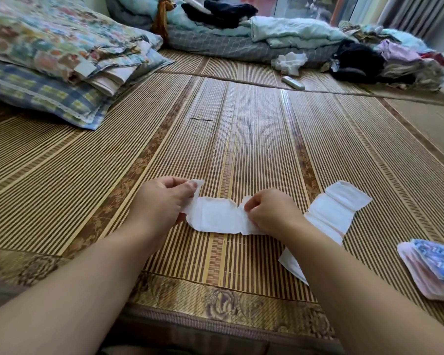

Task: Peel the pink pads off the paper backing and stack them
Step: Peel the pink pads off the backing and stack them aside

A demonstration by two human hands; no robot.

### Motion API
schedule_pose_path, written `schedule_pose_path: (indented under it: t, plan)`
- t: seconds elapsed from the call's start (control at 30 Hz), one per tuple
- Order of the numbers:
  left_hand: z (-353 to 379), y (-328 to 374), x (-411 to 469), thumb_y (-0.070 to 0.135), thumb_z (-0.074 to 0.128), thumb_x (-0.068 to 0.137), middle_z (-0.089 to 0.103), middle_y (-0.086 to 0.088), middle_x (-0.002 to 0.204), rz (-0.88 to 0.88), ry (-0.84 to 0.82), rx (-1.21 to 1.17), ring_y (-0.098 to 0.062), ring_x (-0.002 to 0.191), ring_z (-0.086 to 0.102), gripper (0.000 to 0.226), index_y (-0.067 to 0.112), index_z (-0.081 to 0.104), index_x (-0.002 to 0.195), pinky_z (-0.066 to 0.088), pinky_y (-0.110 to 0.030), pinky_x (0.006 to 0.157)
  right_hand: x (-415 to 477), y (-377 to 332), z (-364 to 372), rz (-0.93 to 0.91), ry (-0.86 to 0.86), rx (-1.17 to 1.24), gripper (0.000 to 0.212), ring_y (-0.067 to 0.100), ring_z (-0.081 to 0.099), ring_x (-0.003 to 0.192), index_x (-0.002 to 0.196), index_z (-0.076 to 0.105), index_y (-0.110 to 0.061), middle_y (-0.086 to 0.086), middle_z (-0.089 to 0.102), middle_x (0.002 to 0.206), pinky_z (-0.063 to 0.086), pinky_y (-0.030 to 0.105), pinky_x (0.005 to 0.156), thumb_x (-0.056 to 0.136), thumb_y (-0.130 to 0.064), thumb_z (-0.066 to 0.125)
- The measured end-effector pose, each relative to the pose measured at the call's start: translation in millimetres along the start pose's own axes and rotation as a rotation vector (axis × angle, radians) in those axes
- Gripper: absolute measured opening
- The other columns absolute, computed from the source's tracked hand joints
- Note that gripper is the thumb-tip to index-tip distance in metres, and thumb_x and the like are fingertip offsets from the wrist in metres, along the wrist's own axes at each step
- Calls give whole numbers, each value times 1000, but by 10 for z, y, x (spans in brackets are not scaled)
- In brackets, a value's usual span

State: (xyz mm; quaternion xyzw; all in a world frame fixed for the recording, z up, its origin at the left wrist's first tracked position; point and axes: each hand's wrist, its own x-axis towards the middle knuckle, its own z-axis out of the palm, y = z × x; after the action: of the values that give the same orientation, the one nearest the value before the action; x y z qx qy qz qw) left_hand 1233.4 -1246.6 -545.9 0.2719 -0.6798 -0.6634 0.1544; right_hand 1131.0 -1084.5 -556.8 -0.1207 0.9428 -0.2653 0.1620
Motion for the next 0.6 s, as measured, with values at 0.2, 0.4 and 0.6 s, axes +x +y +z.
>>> schedule_pose_path:
  t: [0.2,0.4,0.6]
  plan:
    - [181,11,-14,26,65,86,68,-8,85,4,-28,27,-25,77,65,11,16,68,82,52,-34,58,-62,61,-26,-139,175,-59,10,17,53,71,86,59,-20,-5,54,76,34,25,53,80,-12,62]
    - [483,-49,-52,36,61,86,68,5,75,160,-138,408,-13,70,63,17,23,69,78,55,-31,64,-86,201,-259,-137,247,135,6,12,57,67,83,62,-20,-4,63,82,41,26,54,85,-17,57]
    - [624,-66,-44,52,46,90,71,-7,84,29,-243,552,-23,70,64,49,9,66,75,53,-44,77,-135,382,-367,-108,176,192,8,12,61,70,77,64,-23,-5,65,77,47,27,57,85,-21,62]
